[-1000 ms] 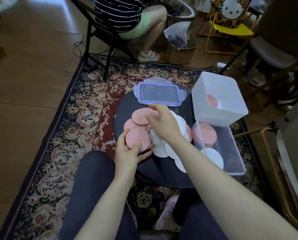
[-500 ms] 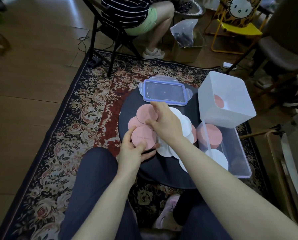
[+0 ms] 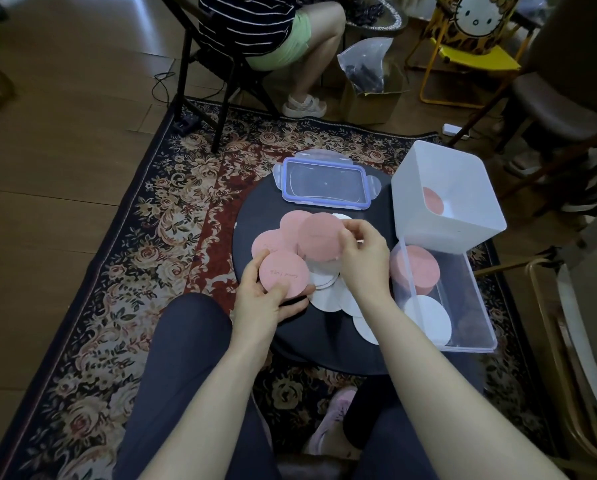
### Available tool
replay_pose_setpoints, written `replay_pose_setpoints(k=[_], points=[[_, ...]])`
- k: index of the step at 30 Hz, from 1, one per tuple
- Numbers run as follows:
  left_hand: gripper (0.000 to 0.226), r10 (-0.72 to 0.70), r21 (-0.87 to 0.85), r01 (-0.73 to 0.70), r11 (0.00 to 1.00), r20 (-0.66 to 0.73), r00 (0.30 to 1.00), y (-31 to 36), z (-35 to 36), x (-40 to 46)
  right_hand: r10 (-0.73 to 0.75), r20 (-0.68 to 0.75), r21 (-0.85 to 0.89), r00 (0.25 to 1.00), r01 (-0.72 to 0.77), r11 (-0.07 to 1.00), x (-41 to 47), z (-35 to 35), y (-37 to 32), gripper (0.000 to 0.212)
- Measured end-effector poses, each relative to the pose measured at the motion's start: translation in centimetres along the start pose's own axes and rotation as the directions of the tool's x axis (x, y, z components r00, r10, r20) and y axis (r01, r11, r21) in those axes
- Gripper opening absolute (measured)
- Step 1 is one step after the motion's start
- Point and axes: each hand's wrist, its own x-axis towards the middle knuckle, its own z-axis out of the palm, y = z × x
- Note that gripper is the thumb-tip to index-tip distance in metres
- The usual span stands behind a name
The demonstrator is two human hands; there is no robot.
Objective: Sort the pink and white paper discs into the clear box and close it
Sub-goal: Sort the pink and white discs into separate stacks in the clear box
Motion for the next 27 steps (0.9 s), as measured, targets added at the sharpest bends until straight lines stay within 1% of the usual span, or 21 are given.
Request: replay_pose_setpoints(k=[2, 3, 5, 8, 10, 13, 15, 17, 19, 22, 24, 27], points=[[0.053, 0.001, 0.009, -0.001, 1.000, 0.004, 1.000, -0.1, 0.0, 0.1, 0.030, -0.025, 0.057, 0.999, -0.029, 0.998, -0.7, -0.4, 0.0, 0.012], [0.053, 0.001, 0.014, -0.001, 1.000, 0.006, 1.000, -0.1, -0.1, 0.1, 0.054, -0.015, 0.083, 0.998, -0.052, 0.995, -1.0, -0.5, 0.0, 0.011], [0.051, 0.005, 0.021, -0.005, 1.000, 0.005, 1.000, -0.2, -0.2, 0.1, 0.100, 0.048, 0.125, 0.994, -0.106, 0.987, -1.6, -0.6, 0.3, 0.013], [0.038, 0.030, 0.021, -0.030, 0.999, -0.009, 0.999, -0.2, -0.2, 0.1, 0.145, 0.181, 0.131, 0.973, -0.170, 0.977, -2.3, -0.6, 0.9, 0.017], [0.034, 0.036, 0.025, -0.036, 0.999, -0.017, 0.999, -0.2, -0.1, 0.1, 0.149, 0.232, 0.093, 0.961, -0.174, 0.980, -2.8, -0.6, 1.3, 0.016], [0.041, 0.043, 0.031, -0.043, 0.999, -0.007, 0.999, -0.5, -0.2, 0.2, 0.123, 0.283, 0.037, 0.951, -0.139, 0.990, -3.1, -0.7, 1.3, 0.012], [0.048, 0.046, 0.035, -0.046, 0.998, 0.001, 0.999, -0.6, -0.3, 0.2, 0.100, 0.254, -0.015, 0.962, -0.099, 0.995, -3.0, -0.8, 0.8, 0.009], [0.050, 0.048, 0.032, -0.048, 0.998, -0.002, 0.999, -0.6, -0.3, 0.2, 0.044, 0.189, -0.104, 0.981, -0.024, 0.994, -2.6, -0.9, 0.4, 0.004], [0.050, 0.050, 0.034, -0.049, 0.998, -0.003, 0.999, -0.5, -0.2, 0.2, -0.034, 0.132, -0.221, 0.991, 0.063, 0.973, -1.9, -0.8, 0.0, 0.013], [0.050, 0.051, 0.035, -0.051, 0.998, -0.001, 0.999, -0.5, -0.2, 0.2, -0.081, 0.133, -0.316, 0.988, 0.120, 0.941, -0.4, -0.6, -0.7, 0.024], [0.050, 0.051, 0.036, -0.051, 0.998, 0.003, 0.999, -0.4, -0.3, 0.2, -0.066, 0.170, -0.361, 0.983, 0.125, 0.924, 0.6, -0.3, -1.1, 0.029], [0.050, 0.043, 0.027, -0.043, 0.999, 0.007, 0.999, -0.5, -0.2, 0.2, -0.001, 0.244, -0.457, 0.970, 0.115, 0.882, 1.6, 0.0, -1.4, 0.037]])
